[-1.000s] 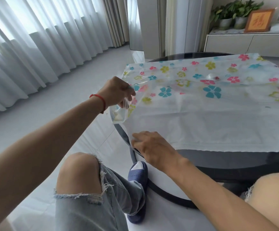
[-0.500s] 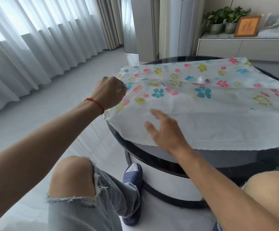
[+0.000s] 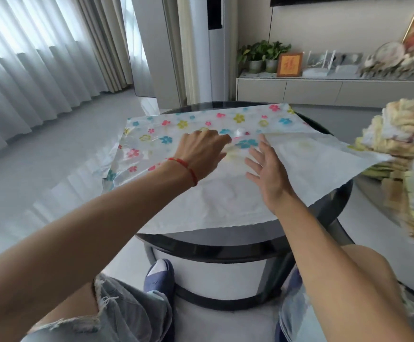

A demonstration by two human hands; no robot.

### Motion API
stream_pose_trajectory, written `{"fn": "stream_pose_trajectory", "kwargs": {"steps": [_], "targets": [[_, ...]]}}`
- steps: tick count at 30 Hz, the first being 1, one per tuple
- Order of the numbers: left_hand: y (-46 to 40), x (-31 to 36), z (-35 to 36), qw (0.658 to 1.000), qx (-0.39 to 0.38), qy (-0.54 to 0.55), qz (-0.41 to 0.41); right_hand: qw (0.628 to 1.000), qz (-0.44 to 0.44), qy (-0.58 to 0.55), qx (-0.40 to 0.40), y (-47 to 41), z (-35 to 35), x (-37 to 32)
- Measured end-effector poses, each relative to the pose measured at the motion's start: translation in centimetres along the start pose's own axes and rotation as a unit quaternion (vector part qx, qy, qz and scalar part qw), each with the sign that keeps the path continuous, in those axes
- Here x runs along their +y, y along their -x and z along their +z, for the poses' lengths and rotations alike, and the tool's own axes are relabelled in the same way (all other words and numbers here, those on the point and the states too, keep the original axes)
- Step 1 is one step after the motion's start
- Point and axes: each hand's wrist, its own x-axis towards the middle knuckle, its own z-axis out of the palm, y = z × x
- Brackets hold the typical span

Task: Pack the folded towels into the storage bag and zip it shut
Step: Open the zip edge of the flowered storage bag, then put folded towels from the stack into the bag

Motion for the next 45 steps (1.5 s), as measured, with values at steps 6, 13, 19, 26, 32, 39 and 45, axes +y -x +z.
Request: {"fn": "stream_pose_trajectory", "kwargs": {"steps": [6, 13, 19, 26, 32, 39, 45], "targets": [[-5.4, -0.7, -2.6, 0.995, 0.018, -0.101, 0.01, 0.743, 0.097, 0.654, -0.106, 0.9, -1.6, 5.5], [-9.1, -2.5, -3.7, 0.991, 0.052, -0.127, 0.007, 0.707, 0.051, 0.692, -0.138, 0.3, -2.9, 6.1], [-9.8, -0.8, -2.6, 0.996, 0.002, -0.069, -0.052, 0.815, -0.084, 0.573, 0.009, 3.9, -8.7, 0.5], [-10.0, 2.5, -1.3, 0.997, -0.018, -0.003, -0.078, 0.738, -0.126, 0.565, 0.347, 9.5, -20.1, -7.8], [-10.2, 4.3, -1.7, 0.994, -0.034, 0.063, -0.084, 0.652, 0.117, 0.603, 0.445, 10.5, -30.6, -10.3], [-10.8, 4.4, -0.9, 0.993, -0.066, 0.067, -0.073, 0.726, 0.211, 0.444, 0.48, 9.4, -35.4, -10.4], [-11.4, 4.1, -2.1, 0.989, -0.11, 0.069, -0.071, 0.902, 0.171, 0.128, 0.375, 8.5, -36.7, -13.2]]}}
